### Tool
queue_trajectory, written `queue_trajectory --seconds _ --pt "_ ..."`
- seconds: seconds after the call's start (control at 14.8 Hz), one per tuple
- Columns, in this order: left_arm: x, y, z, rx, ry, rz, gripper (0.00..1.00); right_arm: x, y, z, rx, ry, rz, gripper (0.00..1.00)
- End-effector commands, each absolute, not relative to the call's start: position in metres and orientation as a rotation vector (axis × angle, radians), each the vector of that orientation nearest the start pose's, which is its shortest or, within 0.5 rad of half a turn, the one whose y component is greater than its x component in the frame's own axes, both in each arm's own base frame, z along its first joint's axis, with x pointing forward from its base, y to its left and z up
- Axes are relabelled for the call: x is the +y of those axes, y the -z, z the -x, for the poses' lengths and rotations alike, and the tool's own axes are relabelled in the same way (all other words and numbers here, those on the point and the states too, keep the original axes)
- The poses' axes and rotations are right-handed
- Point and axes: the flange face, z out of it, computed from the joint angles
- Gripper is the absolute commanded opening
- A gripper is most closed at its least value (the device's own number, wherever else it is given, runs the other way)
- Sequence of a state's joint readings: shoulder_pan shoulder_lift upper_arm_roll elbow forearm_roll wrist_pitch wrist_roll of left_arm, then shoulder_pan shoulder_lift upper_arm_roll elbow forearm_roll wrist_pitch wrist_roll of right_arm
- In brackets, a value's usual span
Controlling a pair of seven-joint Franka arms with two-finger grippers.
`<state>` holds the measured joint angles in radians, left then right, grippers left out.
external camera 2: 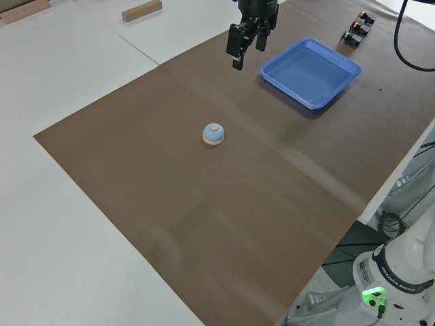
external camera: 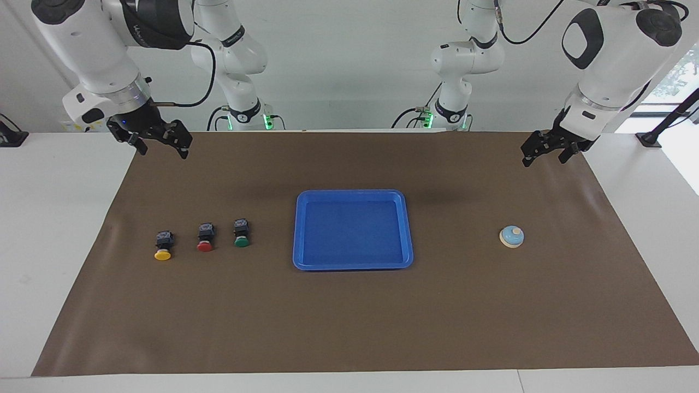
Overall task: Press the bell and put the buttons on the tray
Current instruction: 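Move the left gripper over the bell and press it down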
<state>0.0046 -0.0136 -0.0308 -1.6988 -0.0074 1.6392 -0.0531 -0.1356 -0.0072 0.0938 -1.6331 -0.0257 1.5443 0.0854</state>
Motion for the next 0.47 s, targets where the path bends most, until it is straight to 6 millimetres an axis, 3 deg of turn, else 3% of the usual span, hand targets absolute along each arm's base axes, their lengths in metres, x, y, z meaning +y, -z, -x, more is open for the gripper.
queue_trajectory --seconds 0.0,0.4 --pt "-0.0147 -0.5818 -0.5502 -0.052 -0.044 3.15 1.0 -0.0285 -0.5994 -0.5391 0.223 -0.126 3.154 1.0" --pt "-0.0105 -0.5821 -0.5496 -0.079 -0.034 3.15 1.0 -0.0259 -0.5993 -0.5391 0.216 -0.128 3.153 1.0"
